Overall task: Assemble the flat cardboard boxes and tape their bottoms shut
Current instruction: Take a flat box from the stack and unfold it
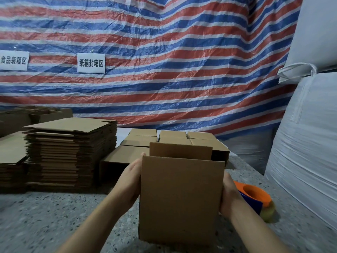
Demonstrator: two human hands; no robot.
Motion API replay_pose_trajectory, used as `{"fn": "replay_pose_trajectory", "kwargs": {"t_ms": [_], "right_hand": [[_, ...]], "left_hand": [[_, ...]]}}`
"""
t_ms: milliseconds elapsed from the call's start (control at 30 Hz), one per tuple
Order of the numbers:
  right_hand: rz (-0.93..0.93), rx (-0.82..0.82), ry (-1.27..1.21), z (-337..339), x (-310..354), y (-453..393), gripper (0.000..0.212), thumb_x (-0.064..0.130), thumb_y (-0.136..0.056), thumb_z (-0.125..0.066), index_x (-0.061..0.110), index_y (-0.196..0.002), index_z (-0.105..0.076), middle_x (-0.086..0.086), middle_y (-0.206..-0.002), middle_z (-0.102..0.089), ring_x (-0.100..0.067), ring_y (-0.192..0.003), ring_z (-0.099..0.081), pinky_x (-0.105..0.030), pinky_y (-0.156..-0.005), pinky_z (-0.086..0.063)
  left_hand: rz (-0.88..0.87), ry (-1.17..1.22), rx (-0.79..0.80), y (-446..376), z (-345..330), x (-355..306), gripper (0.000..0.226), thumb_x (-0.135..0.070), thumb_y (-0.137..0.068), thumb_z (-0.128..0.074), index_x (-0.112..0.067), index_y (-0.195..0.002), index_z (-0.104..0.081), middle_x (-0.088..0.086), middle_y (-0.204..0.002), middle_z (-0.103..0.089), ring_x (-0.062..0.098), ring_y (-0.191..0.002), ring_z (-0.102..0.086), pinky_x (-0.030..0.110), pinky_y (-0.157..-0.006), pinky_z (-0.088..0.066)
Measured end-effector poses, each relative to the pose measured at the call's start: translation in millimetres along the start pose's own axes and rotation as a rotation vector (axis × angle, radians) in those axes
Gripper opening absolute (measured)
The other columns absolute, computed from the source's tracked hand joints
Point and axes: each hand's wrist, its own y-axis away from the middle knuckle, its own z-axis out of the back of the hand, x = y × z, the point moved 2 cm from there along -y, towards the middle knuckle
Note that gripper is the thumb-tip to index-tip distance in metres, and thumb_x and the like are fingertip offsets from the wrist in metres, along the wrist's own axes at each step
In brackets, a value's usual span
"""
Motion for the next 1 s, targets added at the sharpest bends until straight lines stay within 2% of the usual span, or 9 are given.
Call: {"fn": "replay_pose_trajectory", "kwargs": {"t_ms": [67,100,233,400,500,600,767,900,1000], "right_hand": [[0.004,0.012,-0.013,0.4,-1.2,-0.8,0.070,0.037,-0.107,-0.034,0.021,-0.045,-0.063,0.000,-0.051,-0.059,-0.011,-0.043,-0.057,-0.025,-0.041,-0.048],[0.002,0.014,-0.019,1.1,-1.8,-1.5,0.071,0.037,-0.107,-0.034,0.021,-0.045,-0.064,0.000,-0.052,-0.060,-0.011,-0.043,-0.058,-0.024,-0.042,-0.049],[0.001,0.011,-0.057,3.3,-3.1,-5.5,0.072,0.039,-0.107,-0.033,0.021,-0.045,-0.065,0.000,-0.052,-0.061,-0.011,-0.044,-0.059,-0.024,-0.041,-0.049],[0.002,0.041,-0.089,4.6,-5.4,-7.9,0.068,0.039,-0.105,-0.036,0.020,-0.049,-0.070,-0.002,-0.059,-0.067,-0.014,-0.051,-0.066,-0.026,-0.046,-0.052],[-0.004,0.052,-0.113,3.6,-5.2,-5.1,0.056,0.050,-0.101,-0.043,0.018,-0.075,-0.082,-0.009,-0.082,-0.076,-0.021,-0.071,-0.074,-0.031,-0.056,-0.057],[-0.003,0.092,-0.139,3.7,-5.0,-2.5,0.060,0.062,-0.098,-0.040,0.019,-0.096,-0.082,-0.015,-0.100,-0.077,-0.028,-0.087,-0.077,-0.034,-0.062,-0.060],[0.106,0.145,-0.092,4.1,2.4,1.1,0.068,0.076,-0.084,-0.034,0.030,-0.101,-0.080,-0.012,-0.116,-0.074,-0.027,-0.106,-0.073,-0.034,-0.072,-0.061],[0.181,0.212,-0.024,8.0,11.4,2.1,0.049,0.062,-0.087,-0.054,0.032,-0.121,-0.071,-0.011,-0.123,-0.072,-0.029,-0.113,-0.069,-0.042,-0.089,-0.054],[0.184,0.255,0.026,10.0,11.7,-0.8,0.058,0.039,-0.077,-0.072,0.026,-0.132,-0.058,-0.017,-0.122,-0.069,-0.029,-0.103,-0.071,-0.039,-0.079,-0.058]], "left_hand": [[-0.013,-0.020,0.091,3.6,4.9,-0.8,0.073,-0.069,-0.089,-0.025,-0.016,-0.123,-0.062,0.012,-0.117,-0.070,0.028,-0.111,-0.066,0.045,-0.096,-0.051],[-0.054,-0.053,0.151,6.3,6.8,-3.5,0.083,-0.078,-0.082,-0.027,-0.016,-0.129,-0.056,0.012,-0.123,-0.067,0.029,-0.117,-0.062,0.046,-0.100,-0.049],[-0.048,-0.149,0.205,11.3,6.5,-11.2,0.105,-0.089,-0.051,-0.064,-0.017,-0.127,-0.058,0.008,-0.120,-0.069,0.025,-0.112,-0.066,0.041,-0.094,-0.053],[-0.004,-0.037,0.039,3.8,4.0,-5.6,0.048,-0.053,-0.076,-0.069,-0.015,-0.106,-0.069,0.005,-0.094,-0.073,0.017,-0.083,-0.070,0.025,-0.067,-0.054],[-0.009,-0.006,-0.016,3.2,-0.3,-2.1,0.018,-0.041,-0.079,-0.065,-0.024,-0.074,-0.065,-0.001,-0.071,-0.058,0.007,-0.061,-0.055,0.018,-0.051,-0.042],[0.005,-0.022,-0.040,-0.5,-1.2,2.1,0.018,-0.029,-0.090,-0.061,-0.027,-0.072,-0.059,-0.005,-0.068,-0.052,0.006,-0.057,-0.047,0.019,-0.045,-0.035],[0.031,-0.004,-0.067,-5.2,1.8,-0.1,0.017,-0.018,-0.094,-0.059,-0.027,-0.080,-0.061,-0.008,-0.070,-0.063,0.005,-0.055,-0.053,0.021,-0.044,-0.039],[0.070,0.045,-0.084,-5.6,3.4,-1.6,0.014,-0.014,-0.091,-0.061,-0.022,-0.100,-0.056,-0.001,-0.090,-0.062,0.009,-0.062,-0.057,0.022,-0.045,-0.043],[0.041,0.085,-0.042,-8.0,4.7,-4.0,0.037,-0.010,-0.091,-0.061,-0.035,-0.117,-0.054,-0.013,-0.108,-0.065,0.009,-0.074,-0.069,0.024,-0.054,-0.051]]}}
